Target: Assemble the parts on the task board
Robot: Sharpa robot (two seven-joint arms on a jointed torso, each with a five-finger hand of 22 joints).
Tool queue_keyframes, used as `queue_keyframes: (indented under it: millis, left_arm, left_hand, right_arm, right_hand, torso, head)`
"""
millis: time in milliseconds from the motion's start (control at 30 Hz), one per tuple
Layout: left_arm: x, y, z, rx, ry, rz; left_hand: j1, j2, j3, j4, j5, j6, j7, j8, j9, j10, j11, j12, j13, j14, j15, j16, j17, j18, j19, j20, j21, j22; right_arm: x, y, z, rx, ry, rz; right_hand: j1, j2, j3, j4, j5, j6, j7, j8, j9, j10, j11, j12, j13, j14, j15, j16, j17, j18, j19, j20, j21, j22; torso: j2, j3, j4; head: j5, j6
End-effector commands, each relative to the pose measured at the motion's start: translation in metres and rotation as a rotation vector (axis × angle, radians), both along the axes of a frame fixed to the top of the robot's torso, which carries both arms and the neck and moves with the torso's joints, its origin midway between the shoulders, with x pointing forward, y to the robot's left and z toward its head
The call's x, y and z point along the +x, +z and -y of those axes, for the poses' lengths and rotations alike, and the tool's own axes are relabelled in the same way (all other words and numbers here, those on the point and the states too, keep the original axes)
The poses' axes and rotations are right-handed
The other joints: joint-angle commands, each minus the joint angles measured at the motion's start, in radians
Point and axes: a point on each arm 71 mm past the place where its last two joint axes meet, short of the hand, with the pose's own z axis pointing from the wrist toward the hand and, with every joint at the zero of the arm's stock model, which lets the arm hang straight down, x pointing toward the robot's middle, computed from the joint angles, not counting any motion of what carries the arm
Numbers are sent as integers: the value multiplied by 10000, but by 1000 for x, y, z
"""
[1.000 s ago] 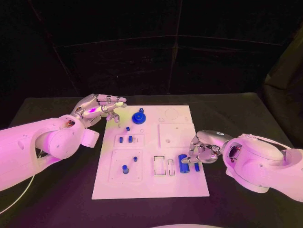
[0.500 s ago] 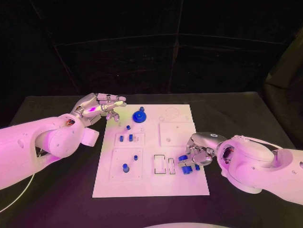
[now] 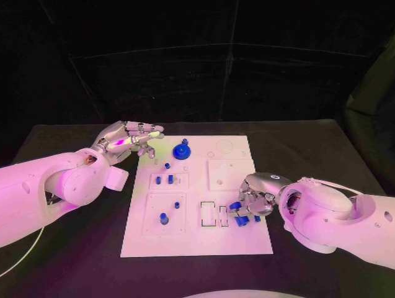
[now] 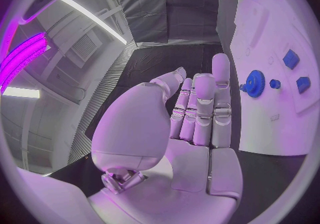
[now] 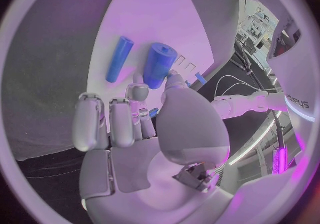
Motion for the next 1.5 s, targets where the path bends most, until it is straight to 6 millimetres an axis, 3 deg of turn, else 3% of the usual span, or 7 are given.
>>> queue_keyframes:
  millis: [33, 100, 433, 833, 1500]
  left_arm:
    - [0, 1, 1, -112, -86, 46]
    - [0, 0, 2, -113, -99, 33]
    - [0, -2, 3, -109, -136, -15]
    - [-1, -2, 4, -113, -179, -46]
    - [-2, -2, 4, -116, -204, -71]
  left_hand:
    - [-120, 6, -23, 37, 15, -78, 6, 35, -8, -79, 6, 33, -12, -38, 6, 25, 14, 127, -26, 24, -63, -10]
    - [-120, 6, -23, 37, 15, -78, 6, 35, -8, -79, 6, 33, -12, -38, 6, 25, 14, 127, -26, 24, -63, -10]
    - [-120, 6, -23, 37, 15, -78, 6, 35, -8, -79, 6, 33, -12, -38, 6, 25, 14, 127, -26, 24, -63, -10]
    - [-120, 6, -23, 37, 15, -78, 6, 35, -8, -79, 6, 33, -12, -38, 6, 25, 14, 127, -26, 24, -63, -10]
    - [-120, 6, -23, 37, 15, -78, 6, 35, -8, -79, 6, 33, -12, -38, 6, 25, 14, 127, -26, 24, -63, -10]
  right_arm:
    - [-3, -2, 4, 406, -476, -44]
    - [-5, 1, 5, 823, -701, -37]
    - [-14, 7, 3, 2195, -1162, -447]
    - [-15, 5, -15, 2804, -1069, -1015]
    - [-4, -2, -47, 2849, -1067, -1125]
  right_hand:
    - [278, 164, 49, 11, 474, 79, -35, 80, 106, 120, -37, 59, 87, 470, -90, 78, 111, -171, 98, -14, 75, 83]
    - [339, 192, 6, 44, 865, 82, -43, 78, 159, 153, -50, 55, 144, 481, -97, 120, 193, -180, 121, -24, 99, 126]
    - [353, 257, -63, 77, 1296, 104, -59, 59, 232, 209, -63, 53, 232, 493, -110, 176, 304, -195, 159, -34, 138, 198]
    - [258, 279, -122, 103, 1362, 114, -54, 47, 256, 225, -59, 41, 256, 495, -109, 189, 332, -199, 170, -35, 149, 219]
    - [-188, 358, -413, 105, 992, 226, -99, 67, 405, 271, -87, -76, 297, 491, -126, 197, 369, -200, 173, -46, 159, 239]
  torso:
    - [-6, 8, -13]
    - [-15, 8, -3]
    - [-20, -4, 25]
    - [10, -12, 0]
    - [5, -15, -12]
  head:
    - [8, 13]
    - [-6, 12]
    - [33, 35]
    - [122, 41]
    - [226, -22]
